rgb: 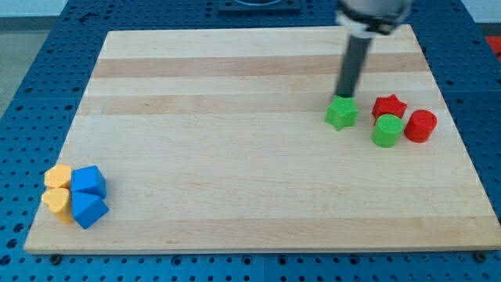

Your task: Nudge the green star towards right

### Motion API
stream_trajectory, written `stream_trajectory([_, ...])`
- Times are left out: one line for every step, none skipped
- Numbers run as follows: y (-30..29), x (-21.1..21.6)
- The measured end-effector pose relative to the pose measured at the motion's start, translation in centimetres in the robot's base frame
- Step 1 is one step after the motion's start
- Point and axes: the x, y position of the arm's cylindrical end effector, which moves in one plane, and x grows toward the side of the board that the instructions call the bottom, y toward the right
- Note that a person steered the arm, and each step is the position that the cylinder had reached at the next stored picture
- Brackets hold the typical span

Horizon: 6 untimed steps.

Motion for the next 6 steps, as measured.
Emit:
stream_trajectory([-8.8,0.0])
stream_trajectory([-8.1,-1.2])
stream_trajectory([-8.2,-3.4])
stream_trajectory([-13.7,-1.7])
stream_trajectory([-15.3,2.5])
stream_trajectory([-11.9,5.5])
